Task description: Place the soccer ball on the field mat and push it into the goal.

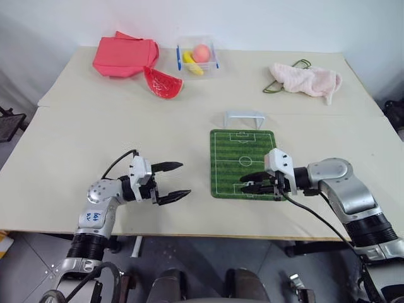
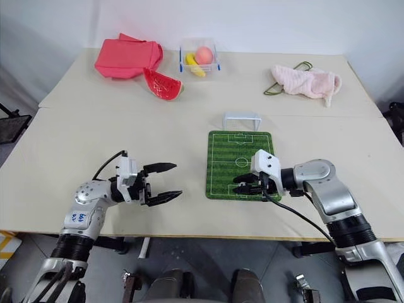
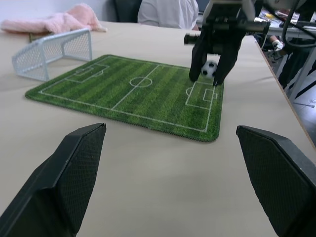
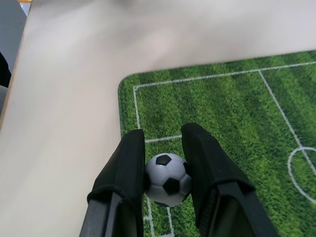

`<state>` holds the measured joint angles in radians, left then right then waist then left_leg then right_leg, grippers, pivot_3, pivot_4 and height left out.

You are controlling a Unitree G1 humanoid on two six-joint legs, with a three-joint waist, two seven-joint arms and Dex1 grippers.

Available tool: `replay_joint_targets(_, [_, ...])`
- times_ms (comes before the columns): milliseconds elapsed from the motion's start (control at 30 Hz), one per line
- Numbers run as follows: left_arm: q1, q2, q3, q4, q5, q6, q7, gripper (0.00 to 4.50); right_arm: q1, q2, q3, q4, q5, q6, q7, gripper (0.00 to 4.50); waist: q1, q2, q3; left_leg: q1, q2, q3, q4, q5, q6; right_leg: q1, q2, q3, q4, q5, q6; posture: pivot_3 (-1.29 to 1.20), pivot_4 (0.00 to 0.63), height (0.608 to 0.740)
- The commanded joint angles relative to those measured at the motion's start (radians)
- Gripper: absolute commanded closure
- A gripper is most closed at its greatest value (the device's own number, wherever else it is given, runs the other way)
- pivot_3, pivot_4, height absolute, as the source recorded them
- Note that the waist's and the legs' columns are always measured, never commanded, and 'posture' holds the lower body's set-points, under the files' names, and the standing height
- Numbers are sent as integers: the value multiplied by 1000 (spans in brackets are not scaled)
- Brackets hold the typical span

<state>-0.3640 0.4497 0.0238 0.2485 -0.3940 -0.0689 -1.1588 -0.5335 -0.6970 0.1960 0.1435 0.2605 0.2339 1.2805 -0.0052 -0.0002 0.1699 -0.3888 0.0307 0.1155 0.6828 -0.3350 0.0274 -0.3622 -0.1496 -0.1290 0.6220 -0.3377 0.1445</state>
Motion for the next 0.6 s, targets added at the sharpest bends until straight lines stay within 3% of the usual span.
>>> replay_joint_targets(33, [28,4,14,-38,-9,-15,6,0,-21,25,8,65,-24,-74,19,3646,0,0,0,0,0,0,0,0,0,0,0,0,0,0,0,0,150,740])
replay_joint_targets(433, [72,5,19,-97,-10,-3,51,0,-56,72,18,194,-61,-149,52,3646,0,0,0,0,1,-1,0,0,0,1,0,-1,0,0,0,0,150,740])
replay_joint_targets(600, [74,9,20,-106,-9,1,62,0,-53,69,11,212,-69,-169,51,2019,0,0,0,0,1,-1,0,0,0,1,0,0,0,0,0,0,150,740])
